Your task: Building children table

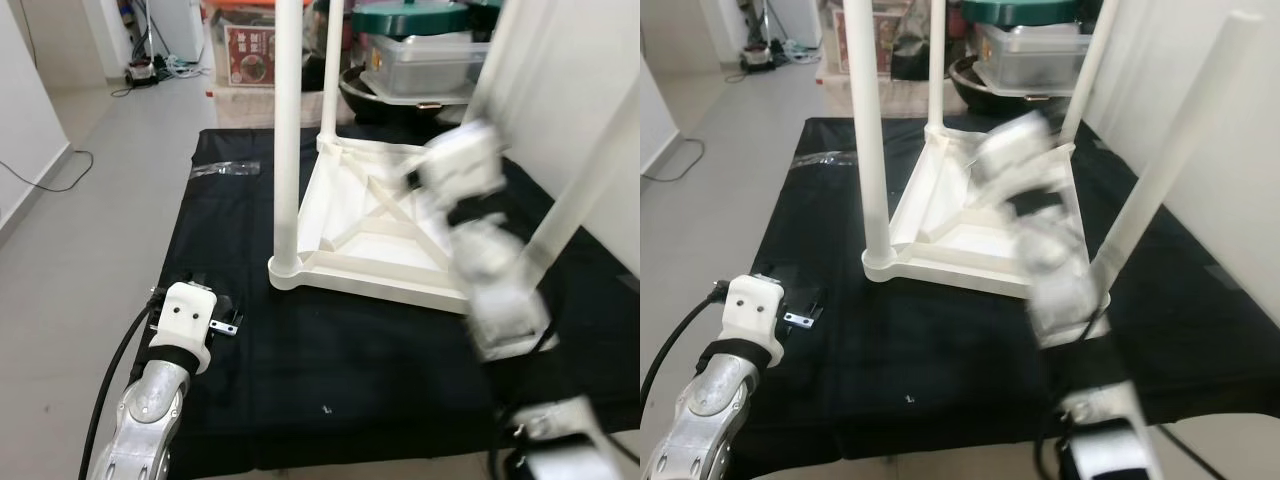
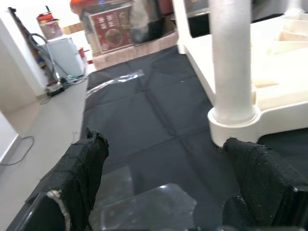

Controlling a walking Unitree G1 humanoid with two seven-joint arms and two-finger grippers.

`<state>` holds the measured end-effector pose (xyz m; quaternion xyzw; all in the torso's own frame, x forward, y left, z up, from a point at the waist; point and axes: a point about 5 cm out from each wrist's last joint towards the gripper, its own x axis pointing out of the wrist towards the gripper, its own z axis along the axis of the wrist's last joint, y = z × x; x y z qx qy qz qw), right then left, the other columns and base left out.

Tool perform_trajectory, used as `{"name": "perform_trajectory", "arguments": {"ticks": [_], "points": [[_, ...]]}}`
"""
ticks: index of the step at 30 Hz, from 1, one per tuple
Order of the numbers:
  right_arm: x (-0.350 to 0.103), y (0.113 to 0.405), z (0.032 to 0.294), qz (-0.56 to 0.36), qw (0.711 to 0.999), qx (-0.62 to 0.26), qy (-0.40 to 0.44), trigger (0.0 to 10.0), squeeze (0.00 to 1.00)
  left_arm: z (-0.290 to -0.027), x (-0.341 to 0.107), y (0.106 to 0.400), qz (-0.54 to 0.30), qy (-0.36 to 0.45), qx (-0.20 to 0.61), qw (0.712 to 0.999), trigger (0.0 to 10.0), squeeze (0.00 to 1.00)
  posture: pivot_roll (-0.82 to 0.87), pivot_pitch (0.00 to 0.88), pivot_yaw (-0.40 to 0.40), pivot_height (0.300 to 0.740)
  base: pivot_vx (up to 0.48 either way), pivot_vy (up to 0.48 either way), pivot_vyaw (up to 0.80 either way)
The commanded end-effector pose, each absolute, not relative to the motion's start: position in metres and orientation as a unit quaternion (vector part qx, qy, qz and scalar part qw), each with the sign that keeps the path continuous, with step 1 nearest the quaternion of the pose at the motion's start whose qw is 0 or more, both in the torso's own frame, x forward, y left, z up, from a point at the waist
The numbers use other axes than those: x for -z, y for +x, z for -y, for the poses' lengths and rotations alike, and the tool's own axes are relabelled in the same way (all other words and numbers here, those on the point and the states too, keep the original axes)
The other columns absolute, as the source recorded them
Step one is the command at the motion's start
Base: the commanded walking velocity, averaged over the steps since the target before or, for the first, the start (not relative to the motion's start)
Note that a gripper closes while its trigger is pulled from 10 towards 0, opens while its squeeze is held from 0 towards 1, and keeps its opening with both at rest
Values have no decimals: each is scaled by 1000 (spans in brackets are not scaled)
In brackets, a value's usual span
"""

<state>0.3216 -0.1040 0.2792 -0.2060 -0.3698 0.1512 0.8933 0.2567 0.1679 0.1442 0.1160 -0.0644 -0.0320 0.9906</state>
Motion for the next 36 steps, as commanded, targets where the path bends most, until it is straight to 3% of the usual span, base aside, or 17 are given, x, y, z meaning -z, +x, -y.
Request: {"name": "perform_trajectory", "arguments": {"ticks": [1,7,16,17,19,21,25,26,27,28,29,31,33,36], "points": [[-296,315,102,402,879,-178,-187,10000,0,-165,-141,257,58,114,38,991,10000,0,25,0,-62,740,0,-480,0],[-292,313,94,380,879,-229,-174,10000,0,-165,-140,257,57,113,38,991,10000,0,25,0,-66,740,0,-480,0],[-249,306,82,271,878,-349,-184,10000,0,-165,-142,257,61,108,33,992,10000,0,29,0,-73,740,0,-480,0],[-238,297,79,222,872,-407,-156,10000,0,-166,-143,257,65,105,31,992,10000,0,24,0,-66,740,0,0,0],[-238,297,79,222,872,-407,-156,10000,0,-166,-143,257,65,105,31,992,10000,0,24,0,-66,740,0,0,0],[-226,286,81,184,846,-473,-161,10000,0,-168,-143,259,66,99,33,992,10000,0,18,0,-62,740,0,0,0],[-235,294,93,202,854,-444,-181,10000,0,-168,-142,259,64,99,34,992,10000,0,13,0,-60,740,0,0,0],[-249,306,102,235,876,-378,-187,10000,0,-168,-142,259,64,99,34,992,10000,0,13,0,-62,740,0,0,0],[-249,306,102,235,876,-378,-187,10000,0,-168,-142,259,64,99,34,992,10000,0,13,0,-62,740,0,0,0],[-281,316,117,309,886,-275,-208,10000,0,-168,-141,259,64,98,32,993,10000,0,12,0,-61,740,0,0,0],[-307,317,129,379,878,-191,-224,10000,0,-169,-141,259,64,98,31,993,10000,0,12,0,-61,740,0,0,0],[-307,317,129,379,878,-191,-224,10000,0,-169,-141,259,64,98,31,993,10000,0,12,0,-61,740,0,0,0],[-334,313,134,451,853,-106,-241,10000,0,-168,-141,259,64,96,30,993,10000,0,10,0,-57,740,0,0,0],[-330,321,133,421,876,-92,-218,10000,0,-168,-140,260,63,96,31,993,10000,0,10,0,-56,740,0,0,0]]}}
